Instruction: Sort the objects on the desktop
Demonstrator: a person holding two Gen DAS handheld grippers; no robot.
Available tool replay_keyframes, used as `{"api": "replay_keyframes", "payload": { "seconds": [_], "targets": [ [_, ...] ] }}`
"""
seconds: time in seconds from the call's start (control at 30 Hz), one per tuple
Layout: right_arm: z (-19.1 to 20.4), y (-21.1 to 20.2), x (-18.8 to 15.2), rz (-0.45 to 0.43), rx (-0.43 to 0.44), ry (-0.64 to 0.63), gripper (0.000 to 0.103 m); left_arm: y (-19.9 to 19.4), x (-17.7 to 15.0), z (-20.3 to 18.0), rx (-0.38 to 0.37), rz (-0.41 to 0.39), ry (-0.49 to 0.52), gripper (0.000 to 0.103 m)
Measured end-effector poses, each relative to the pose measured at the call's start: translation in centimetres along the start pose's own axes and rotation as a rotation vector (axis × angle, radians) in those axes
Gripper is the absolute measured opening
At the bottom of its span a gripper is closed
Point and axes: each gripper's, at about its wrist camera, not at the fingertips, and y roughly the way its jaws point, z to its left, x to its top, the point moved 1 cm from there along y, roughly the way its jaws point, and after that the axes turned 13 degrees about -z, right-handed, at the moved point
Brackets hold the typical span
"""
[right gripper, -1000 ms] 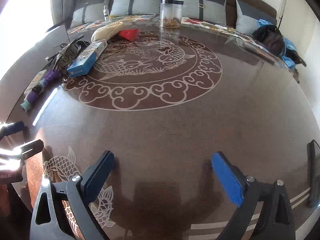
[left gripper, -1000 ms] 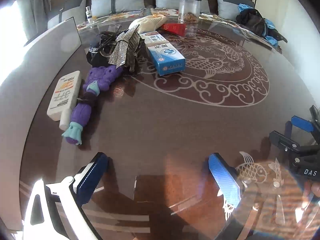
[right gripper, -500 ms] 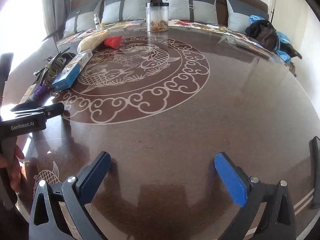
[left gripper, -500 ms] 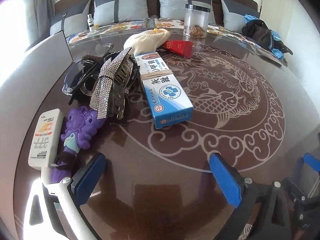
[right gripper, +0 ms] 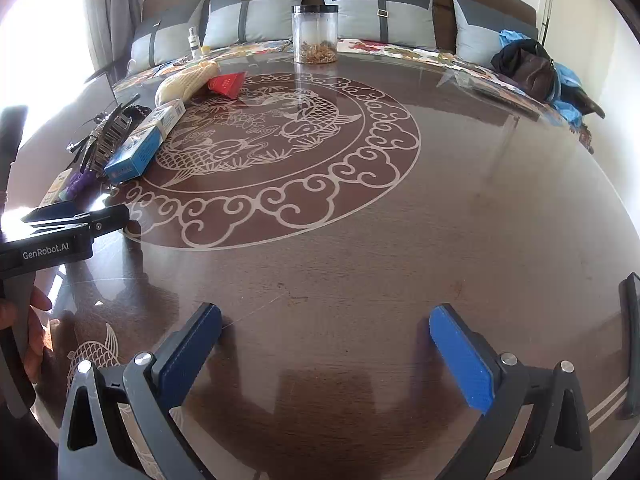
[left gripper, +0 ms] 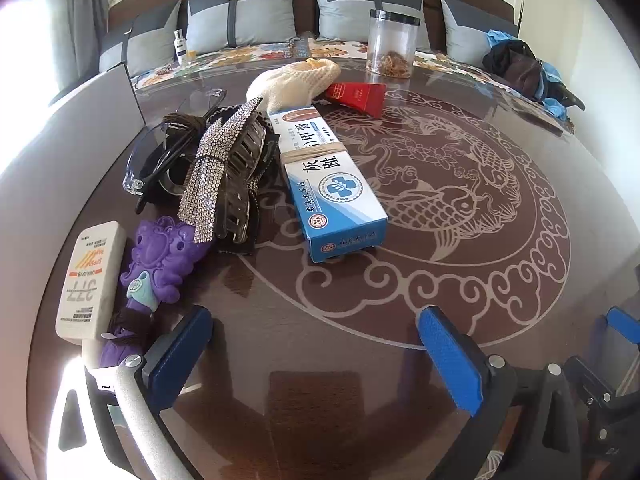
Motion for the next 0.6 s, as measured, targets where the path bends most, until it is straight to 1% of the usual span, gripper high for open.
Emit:
{"api": "replay_keyframes", "payload": {
  "seconds": [0.6],
  "targets": [
    [0.06, 0.05, 0.02, -0.002, 0.001, -0.001, 0.103, 0.04, 0.07, 0.08, -0.005, -0.002, 0.002, 0.103]
  ]
}}
